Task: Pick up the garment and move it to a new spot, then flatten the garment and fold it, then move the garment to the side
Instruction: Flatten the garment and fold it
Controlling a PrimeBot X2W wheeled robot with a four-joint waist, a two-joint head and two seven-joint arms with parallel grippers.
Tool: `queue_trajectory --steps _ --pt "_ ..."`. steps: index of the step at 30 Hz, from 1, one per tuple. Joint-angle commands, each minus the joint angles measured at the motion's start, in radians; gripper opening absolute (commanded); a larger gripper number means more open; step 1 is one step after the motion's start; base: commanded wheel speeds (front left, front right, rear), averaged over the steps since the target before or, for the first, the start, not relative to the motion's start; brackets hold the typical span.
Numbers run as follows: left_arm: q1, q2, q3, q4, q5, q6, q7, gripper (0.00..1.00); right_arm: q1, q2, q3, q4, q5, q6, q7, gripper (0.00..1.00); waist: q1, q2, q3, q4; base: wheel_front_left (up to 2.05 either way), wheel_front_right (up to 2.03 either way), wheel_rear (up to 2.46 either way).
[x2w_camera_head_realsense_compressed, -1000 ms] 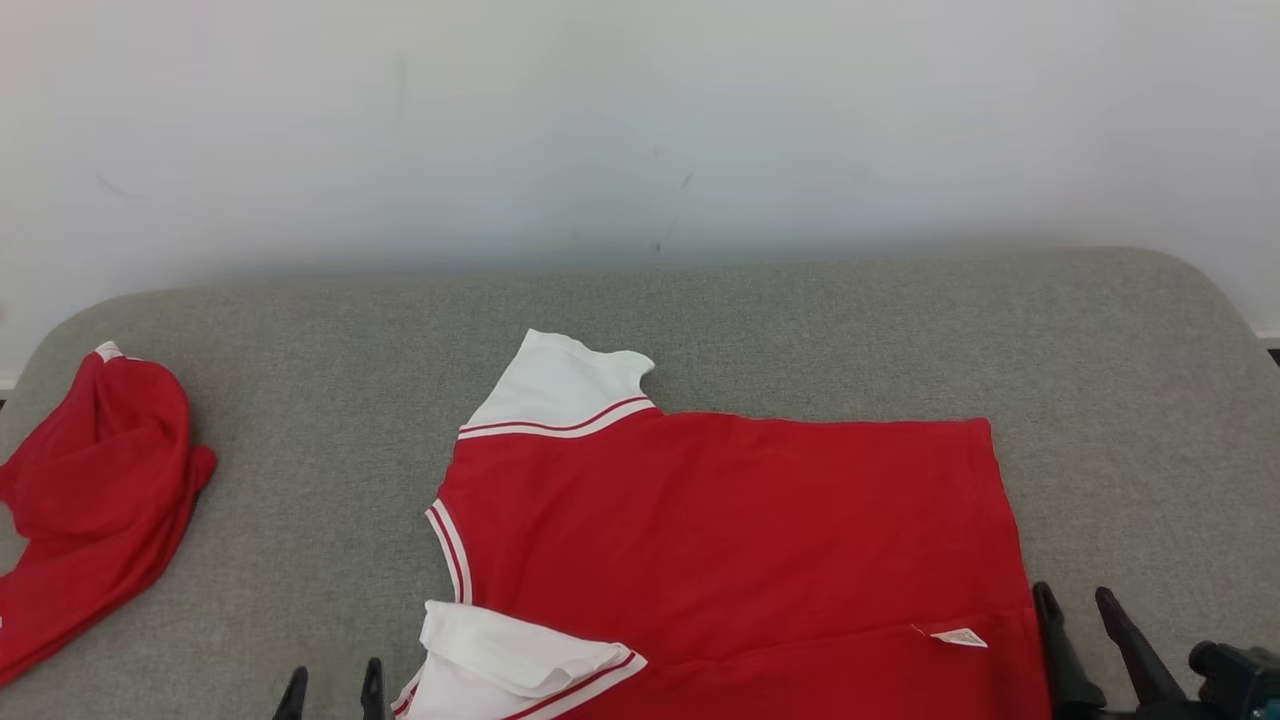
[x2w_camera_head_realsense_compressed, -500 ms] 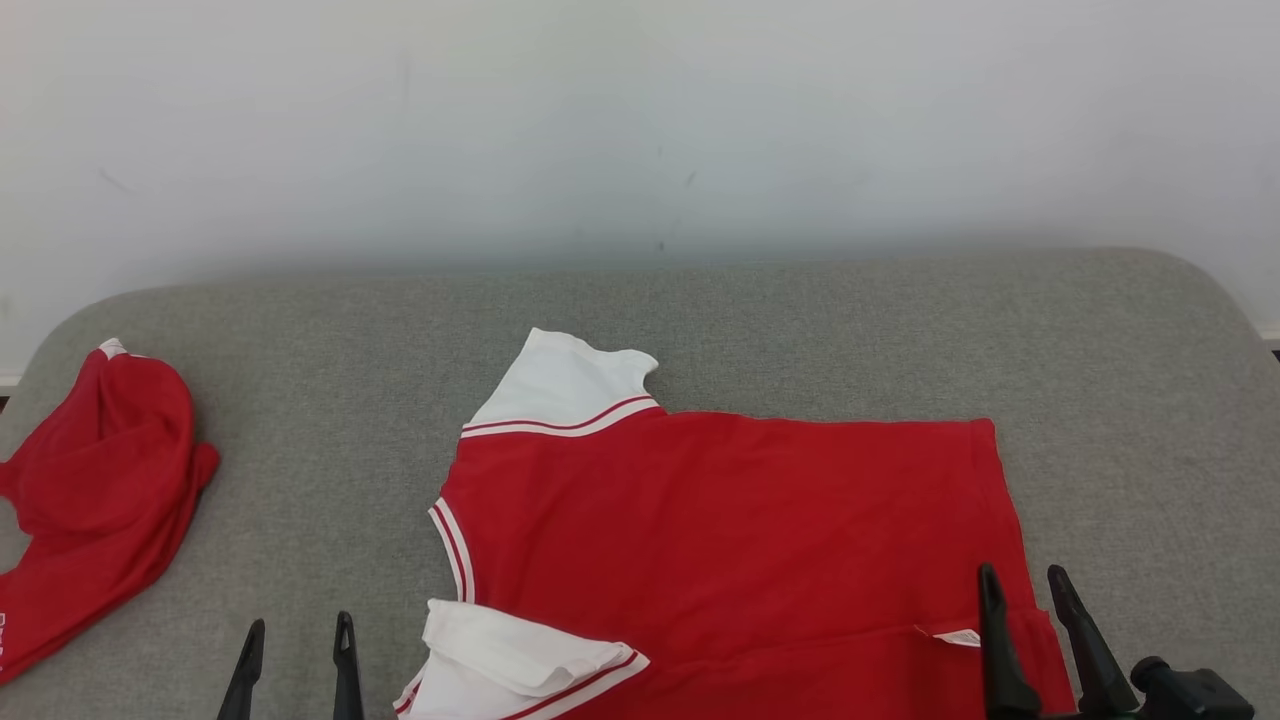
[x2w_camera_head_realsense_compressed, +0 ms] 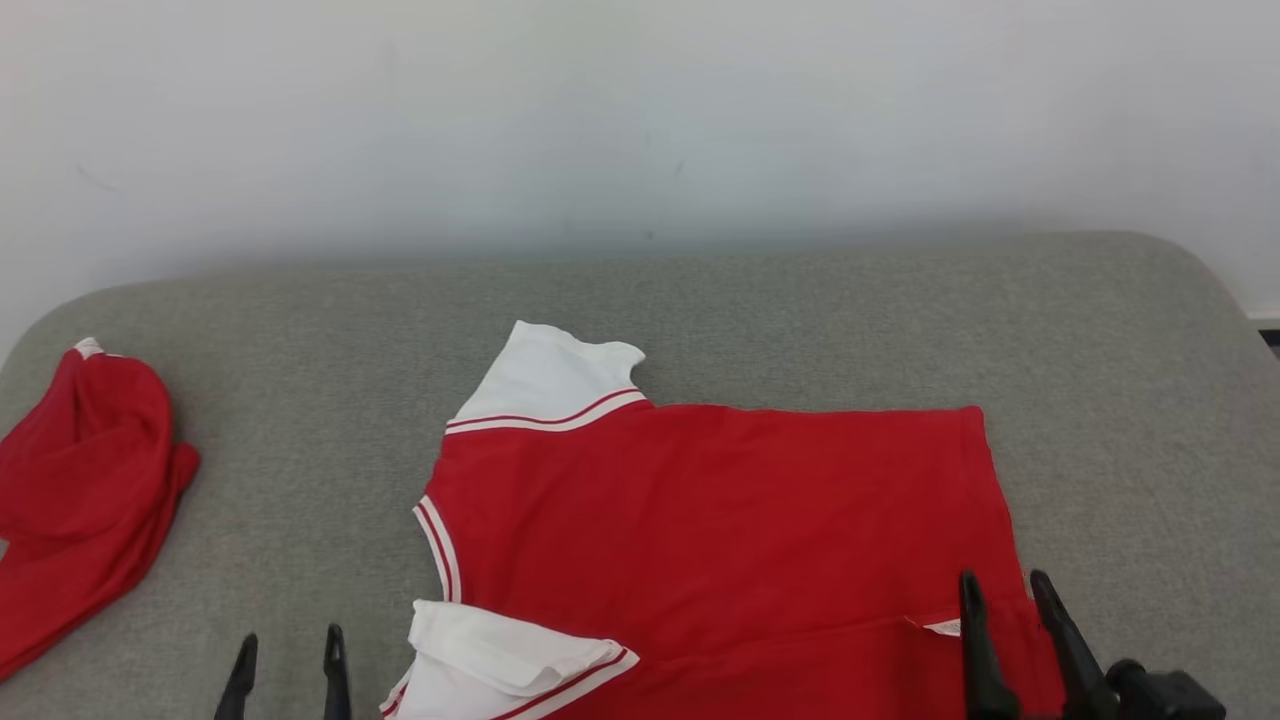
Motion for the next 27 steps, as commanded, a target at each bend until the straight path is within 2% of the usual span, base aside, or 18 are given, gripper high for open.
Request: queue_trajectory --steps 1,5,9,12,16,18,23,27 --pt "-0.039 0.002 0.014 0.013 -0.007 -0.020 -0.003 1.00 -0.036 -0.008 0.008 0.014 0.009 -0.002 -0.005 1.00 0.0000 0.0000 0.019 -0.027 0.00 0.00 0.00" --pt "-0.145 0.044 0.034 0.053 -0.025 -0.062 -0.003 1.00 -0.129 -0.035 0.008 0.049 0.025 -0.002 -0.005 1.00 0.0000 0.0000 0.070 -0.068 0.00 0.00 0.00" --pt "-0.253 0.078 0.022 0.111 -0.048 -0.079 -0.003 1.00 -0.223 -0.053 0.018 0.084 0.039 -0.002 -0.004 1.00 0.0000 0.0000 0.128 -0.099 0.00 0.00 0.00" --pt "-0.401 0.137 -0.004 0.198 -0.080 -0.087 -0.002 1.00 -0.319 -0.070 0.044 0.122 0.055 -0.002 -0.004 1.00 0.0000 0.0000 0.184 -0.131 0.00 0.00 0.00" --pt "-0.587 0.208 -0.089 0.288 -0.162 -0.088 0.051 1.00 -0.436 -0.097 0.075 0.208 0.075 -0.002 -0.003 1.00 0.0000 0.0000 0.248 -0.172 0.00 0.00 0.00" --pt "-0.677 0.275 -0.138 0.309 -0.189 -0.087 0.080 1.00 -0.496 -0.103 0.102 0.276 0.083 -0.002 -0.003 1.00 0.0000 0.0000 0.277 -0.193 0.00 0.00 0.00" --pt "-0.839 0.345 -0.229 0.386 -0.328 -0.087 0.192 1.00 -0.649 -0.114 0.182 0.451 0.149 -0.002 -0.002 1.00 0.0000 0.0000 0.336 -0.240 0.00 0.00 0.00" --pt "-0.921 0.401 -0.317 0.435 -0.413 -0.087 0.294 1.00 -0.751 -0.120 0.246 0.527 0.186 -0.002 -0.002 1.00 0.0000 0.0000 0.375 -0.270 0.00 0.00 0.00"
